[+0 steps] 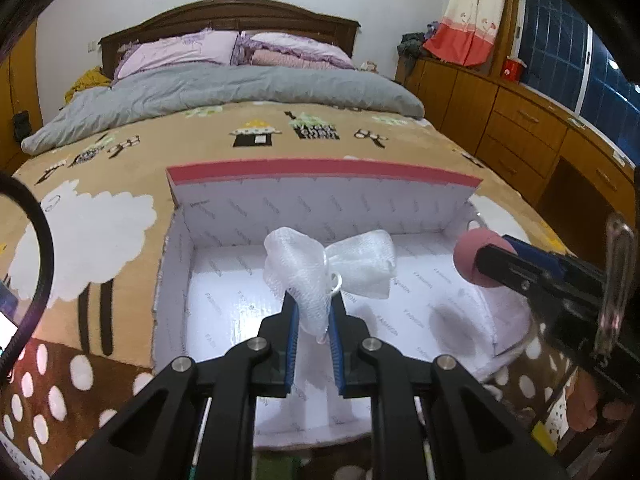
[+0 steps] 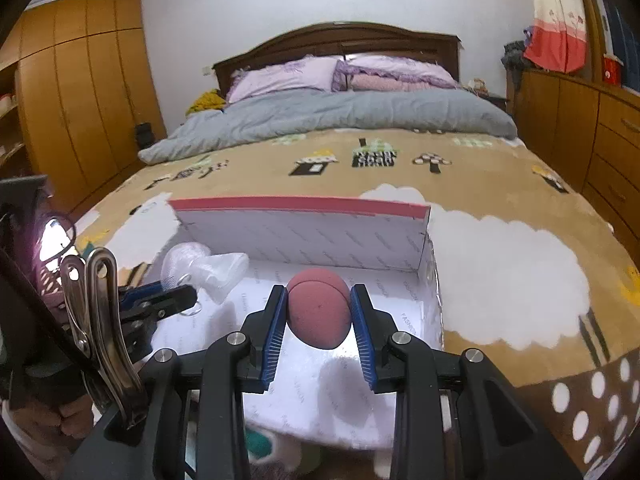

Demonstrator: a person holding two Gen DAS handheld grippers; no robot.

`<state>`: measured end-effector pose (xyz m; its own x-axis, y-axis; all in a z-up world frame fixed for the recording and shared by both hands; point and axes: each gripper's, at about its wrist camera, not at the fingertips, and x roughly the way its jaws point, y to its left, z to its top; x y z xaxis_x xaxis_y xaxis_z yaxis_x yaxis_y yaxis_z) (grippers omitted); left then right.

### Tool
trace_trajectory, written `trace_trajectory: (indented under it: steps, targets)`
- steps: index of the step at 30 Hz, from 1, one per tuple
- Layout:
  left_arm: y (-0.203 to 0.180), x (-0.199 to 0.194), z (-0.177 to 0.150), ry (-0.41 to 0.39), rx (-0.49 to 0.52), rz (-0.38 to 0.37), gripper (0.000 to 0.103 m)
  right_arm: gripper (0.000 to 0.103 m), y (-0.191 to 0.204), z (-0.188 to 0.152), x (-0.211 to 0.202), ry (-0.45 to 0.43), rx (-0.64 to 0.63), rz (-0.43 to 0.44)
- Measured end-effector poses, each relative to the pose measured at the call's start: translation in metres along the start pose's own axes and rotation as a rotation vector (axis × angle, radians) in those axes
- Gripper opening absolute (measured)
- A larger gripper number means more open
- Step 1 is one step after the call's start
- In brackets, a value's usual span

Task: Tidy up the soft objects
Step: 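Carry the pink ball with the right gripper while the left carries the pouch into the box, then open both grippers to drop the pink ball and white pouch in the box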

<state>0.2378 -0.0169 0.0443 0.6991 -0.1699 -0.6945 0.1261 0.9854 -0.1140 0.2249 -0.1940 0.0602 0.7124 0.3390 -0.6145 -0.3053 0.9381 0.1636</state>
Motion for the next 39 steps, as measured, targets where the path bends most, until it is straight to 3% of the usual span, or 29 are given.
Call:
trace_trajectory:
  steps: [14, 26, 29, 31, 33, 36, 39]
  targets:
    - [-0.002, 0.048, -0.003, 0.104, 0.020, -0.002, 0.014, 0.033, -0.018, 0.004, 0.052, 0.118, 0.053, -0.026]
    - [-0.002, 0.055, -0.007, 0.100, 0.007, 0.020, 0.015, 0.034, -0.019, 0.005, 0.070, 0.155, 0.044, -0.038]
    - [-0.006, 0.054, -0.008, 0.102, 0.019, 0.025, 0.025, 0.034, -0.022, 0.005, 0.068, 0.153, 0.055, -0.030]
    - [-0.007, 0.052, -0.008, 0.107, 0.017, 0.023, 0.038, 0.034, -0.022, 0.005, 0.068, 0.154, 0.055, -0.028]
    - [-0.007, 0.051, -0.007, 0.109, 0.009, 0.023, 0.045, 0.036, -0.022, 0.005, 0.067, 0.152, 0.056, -0.022]
    - [-0.008, 0.047, -0.005, 0.105, 0.000, 0.029, 0.049, 0.042, -0.021, 0.007, 0.065, 0.141, 0.053, -0.023]
    - [-0.008, 0.040, -0.003, 0.098, -0.001, 0.032, 0.051, 0.055, -0.020, 0.009, 0.056, 0.110, 0.041, -0.043]
